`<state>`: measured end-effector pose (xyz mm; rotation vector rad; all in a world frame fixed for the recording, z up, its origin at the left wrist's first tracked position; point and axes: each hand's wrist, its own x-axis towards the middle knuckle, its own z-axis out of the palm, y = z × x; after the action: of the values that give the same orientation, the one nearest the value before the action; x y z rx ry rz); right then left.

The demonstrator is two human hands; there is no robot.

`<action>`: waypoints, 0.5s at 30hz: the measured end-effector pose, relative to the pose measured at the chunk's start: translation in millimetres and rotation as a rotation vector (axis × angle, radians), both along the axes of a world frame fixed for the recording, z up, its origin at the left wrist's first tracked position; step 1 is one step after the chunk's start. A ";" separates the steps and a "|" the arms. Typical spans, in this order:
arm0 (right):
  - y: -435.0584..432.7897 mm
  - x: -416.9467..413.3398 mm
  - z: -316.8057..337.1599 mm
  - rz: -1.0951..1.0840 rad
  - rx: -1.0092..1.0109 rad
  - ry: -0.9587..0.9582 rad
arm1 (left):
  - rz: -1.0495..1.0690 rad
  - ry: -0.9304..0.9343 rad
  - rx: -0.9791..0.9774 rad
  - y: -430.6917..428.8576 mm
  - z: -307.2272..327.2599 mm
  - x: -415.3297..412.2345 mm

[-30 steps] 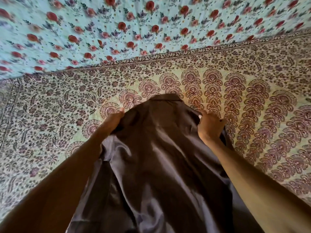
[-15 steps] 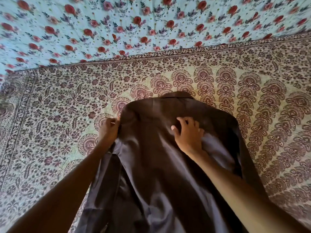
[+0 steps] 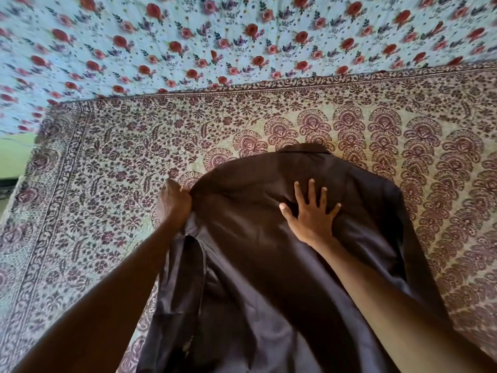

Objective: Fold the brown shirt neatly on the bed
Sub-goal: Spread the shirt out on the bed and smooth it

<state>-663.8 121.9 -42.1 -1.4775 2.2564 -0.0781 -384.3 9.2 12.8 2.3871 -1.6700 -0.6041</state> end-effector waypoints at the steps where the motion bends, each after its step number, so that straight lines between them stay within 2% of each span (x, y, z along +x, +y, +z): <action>1: 1.0 -1.0 1.1 0.004 -0.009 -0.001 | -0.042 -0.062 -0.101 8.7 1.1 -4.9; 3: 4.9 -1.5 3.6 0.000 -0.053 0.015 | -0.224 -0.204 -0.284 30.3 3.0 -20.2; 5: 12.5 -1.4 5.6 -0.018 -0.118 0.072 | -0.489 -0.190 -0.365 53.0 -0.6 -39.0; 8: 19.3 -8.4 7.8 -0.071 -0.120 0.118 | -0.802 -0.103 -0.283 83.9 -11.8 -70.0; 11: 18.9 -32.6 12.1 -0.197 -0.113 0.168 | -0.820 -0.073 -0.144 89.8 -21.7 -106.9; 15: 13.8 -80.9 16.3 -0.279 -0.060 0.169 | -0.610 0.062 0.147 76.1 -27.0 -156.2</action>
<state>-744.7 135.7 -25.8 -1.2292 2.6069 -0.1103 -540.4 85.3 -14.2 1.8877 -2.4042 -0.8997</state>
